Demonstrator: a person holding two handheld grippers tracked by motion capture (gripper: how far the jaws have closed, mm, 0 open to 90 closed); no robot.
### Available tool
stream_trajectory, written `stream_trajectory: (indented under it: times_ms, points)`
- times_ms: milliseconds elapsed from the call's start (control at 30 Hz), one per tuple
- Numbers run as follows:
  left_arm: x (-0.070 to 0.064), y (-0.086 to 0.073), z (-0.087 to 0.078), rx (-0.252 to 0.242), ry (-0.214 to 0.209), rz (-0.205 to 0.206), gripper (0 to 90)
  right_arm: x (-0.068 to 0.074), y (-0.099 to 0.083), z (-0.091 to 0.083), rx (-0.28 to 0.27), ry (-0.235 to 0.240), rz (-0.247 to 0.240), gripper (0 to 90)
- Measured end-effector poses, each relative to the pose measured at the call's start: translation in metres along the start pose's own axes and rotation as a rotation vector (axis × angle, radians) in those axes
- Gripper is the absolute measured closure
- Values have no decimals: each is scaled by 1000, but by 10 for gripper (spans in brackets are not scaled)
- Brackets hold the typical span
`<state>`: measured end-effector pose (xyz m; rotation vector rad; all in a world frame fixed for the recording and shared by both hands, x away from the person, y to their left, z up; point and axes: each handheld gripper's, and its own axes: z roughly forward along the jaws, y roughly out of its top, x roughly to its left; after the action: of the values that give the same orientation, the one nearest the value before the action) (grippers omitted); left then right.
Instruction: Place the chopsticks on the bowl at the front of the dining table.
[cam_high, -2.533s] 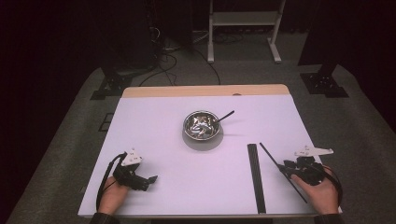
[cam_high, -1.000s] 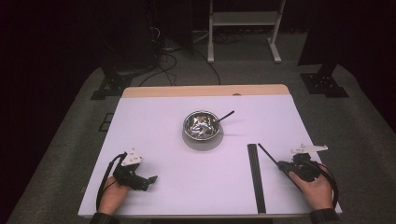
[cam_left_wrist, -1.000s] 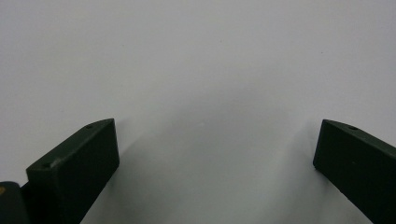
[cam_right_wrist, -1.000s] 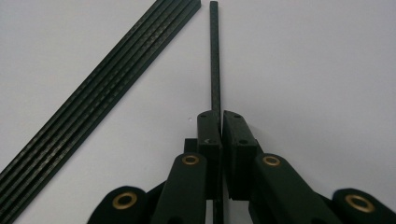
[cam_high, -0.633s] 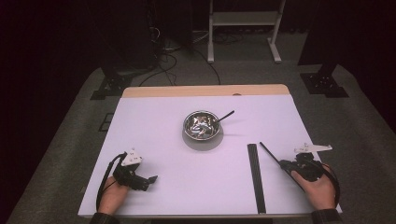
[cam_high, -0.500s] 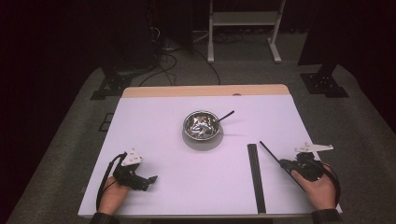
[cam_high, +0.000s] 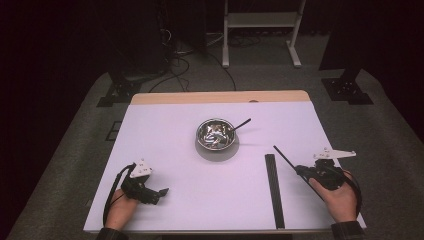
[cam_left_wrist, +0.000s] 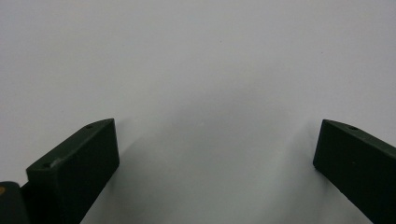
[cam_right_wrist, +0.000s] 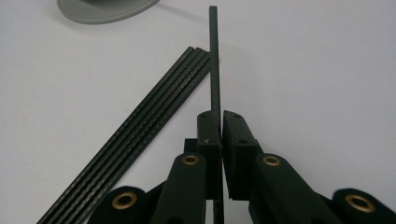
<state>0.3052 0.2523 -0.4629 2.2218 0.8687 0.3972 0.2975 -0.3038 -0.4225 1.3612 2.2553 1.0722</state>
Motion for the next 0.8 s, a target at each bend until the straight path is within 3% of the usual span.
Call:
stream_trajectory:
  times_ms: [800]
  points:
    - [0,0,0,0,0,0,0,22,28,15,-14,54,-44,859]
